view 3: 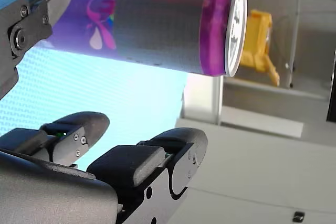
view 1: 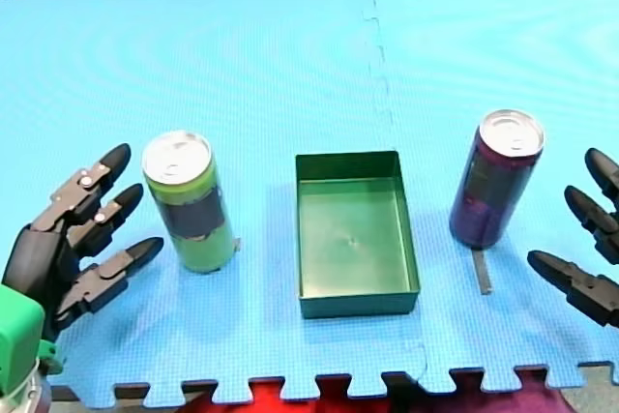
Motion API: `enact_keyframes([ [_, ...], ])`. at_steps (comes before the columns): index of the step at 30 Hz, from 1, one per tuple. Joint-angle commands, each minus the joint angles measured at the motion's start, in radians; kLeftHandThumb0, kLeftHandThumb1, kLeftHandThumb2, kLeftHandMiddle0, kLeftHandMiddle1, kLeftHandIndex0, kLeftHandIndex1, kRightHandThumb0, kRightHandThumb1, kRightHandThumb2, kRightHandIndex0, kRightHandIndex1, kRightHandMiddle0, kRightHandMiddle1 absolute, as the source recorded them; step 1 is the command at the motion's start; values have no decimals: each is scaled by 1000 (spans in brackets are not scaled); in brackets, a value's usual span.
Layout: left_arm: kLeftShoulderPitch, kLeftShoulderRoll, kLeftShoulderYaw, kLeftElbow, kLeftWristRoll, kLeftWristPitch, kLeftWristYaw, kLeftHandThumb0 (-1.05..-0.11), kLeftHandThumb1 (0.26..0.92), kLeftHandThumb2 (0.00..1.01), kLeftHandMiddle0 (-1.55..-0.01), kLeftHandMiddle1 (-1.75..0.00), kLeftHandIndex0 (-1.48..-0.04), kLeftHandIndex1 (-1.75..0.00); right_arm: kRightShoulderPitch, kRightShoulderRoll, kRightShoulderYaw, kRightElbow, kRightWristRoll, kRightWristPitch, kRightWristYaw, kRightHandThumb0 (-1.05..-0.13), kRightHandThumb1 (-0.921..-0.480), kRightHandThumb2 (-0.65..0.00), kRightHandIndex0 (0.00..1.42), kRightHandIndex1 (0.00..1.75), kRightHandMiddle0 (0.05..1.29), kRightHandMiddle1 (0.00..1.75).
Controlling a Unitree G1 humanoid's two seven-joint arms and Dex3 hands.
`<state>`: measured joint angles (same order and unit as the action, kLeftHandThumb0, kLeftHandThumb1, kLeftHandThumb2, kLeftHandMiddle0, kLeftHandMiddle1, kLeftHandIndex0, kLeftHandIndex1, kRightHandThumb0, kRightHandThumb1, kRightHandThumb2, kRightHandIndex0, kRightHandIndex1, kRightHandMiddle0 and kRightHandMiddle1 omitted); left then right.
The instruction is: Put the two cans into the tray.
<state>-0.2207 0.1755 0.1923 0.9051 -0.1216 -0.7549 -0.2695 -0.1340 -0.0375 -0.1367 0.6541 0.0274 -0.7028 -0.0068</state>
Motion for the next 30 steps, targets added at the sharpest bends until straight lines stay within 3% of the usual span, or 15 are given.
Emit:
enact_keyframes([
  [1,-3,4,-1,-1,6,-3,10,-1048,833,3,-465,-1,-376,-1,-6,-6,-3,2,3,-1,0,-675,-613,0,614,0,529,0],
  [11,-11,10,-2,8,6,1,11,-1048,837,3,-466,-1,-378,-1,-10,-7,0,7,1,-2,2,-679,-611,0,611,0,525,0],
  [20,-15,8,0,10,1,2,9,-1048,841,4,-463,0,-381,-2,-18,-7,-4,16,24,-5,34,-680,-606,0,603,0,522,0],
  [30,-15,7,-1,6,1,1,9,-1048,842,3,-463,0,-386,-3,-19,-7,-3,20,24,-7,38,-682,-602,0,600,0,522,0],
])
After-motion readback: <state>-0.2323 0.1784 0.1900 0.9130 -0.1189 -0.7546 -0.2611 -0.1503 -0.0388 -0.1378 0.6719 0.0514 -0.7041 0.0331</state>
